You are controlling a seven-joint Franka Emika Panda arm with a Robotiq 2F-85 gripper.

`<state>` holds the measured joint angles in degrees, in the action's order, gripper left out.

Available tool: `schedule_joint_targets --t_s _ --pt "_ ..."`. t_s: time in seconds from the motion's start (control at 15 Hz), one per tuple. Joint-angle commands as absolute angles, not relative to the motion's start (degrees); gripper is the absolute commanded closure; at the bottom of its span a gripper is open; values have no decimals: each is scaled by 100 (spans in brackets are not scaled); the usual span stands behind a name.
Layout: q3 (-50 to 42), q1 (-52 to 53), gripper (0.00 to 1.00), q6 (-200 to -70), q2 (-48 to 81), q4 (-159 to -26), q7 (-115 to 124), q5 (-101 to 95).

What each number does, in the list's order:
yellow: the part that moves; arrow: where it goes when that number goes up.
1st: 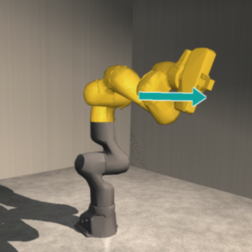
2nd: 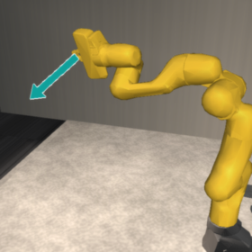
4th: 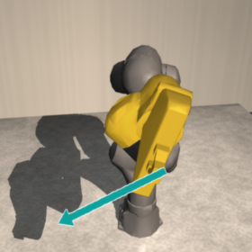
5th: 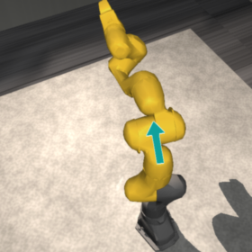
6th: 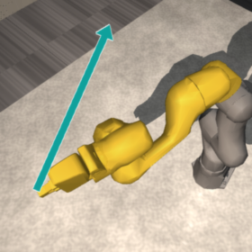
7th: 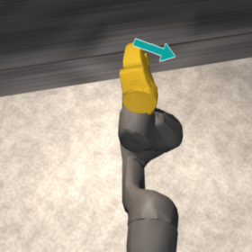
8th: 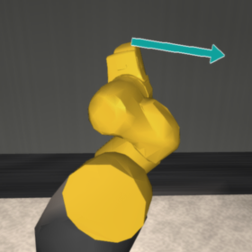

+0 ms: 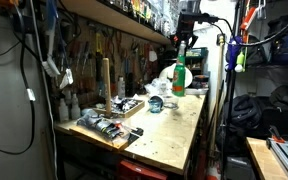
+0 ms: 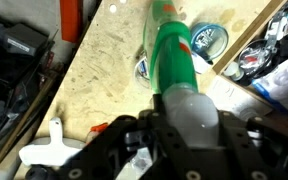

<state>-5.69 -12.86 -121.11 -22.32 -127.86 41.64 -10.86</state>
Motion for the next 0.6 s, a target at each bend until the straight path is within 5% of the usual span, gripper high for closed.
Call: schedule_joint_targets --t_s 0.0,0.47,0.53 --pt "-462 -1361 62 -12208 -2341 -12916 3919 -1008" --pt "-434 -1353 62 -12397 -2550 -13176 3598 -962" --pt "-451 -1271 87 -12399 -2622 -13229 3438 -884"
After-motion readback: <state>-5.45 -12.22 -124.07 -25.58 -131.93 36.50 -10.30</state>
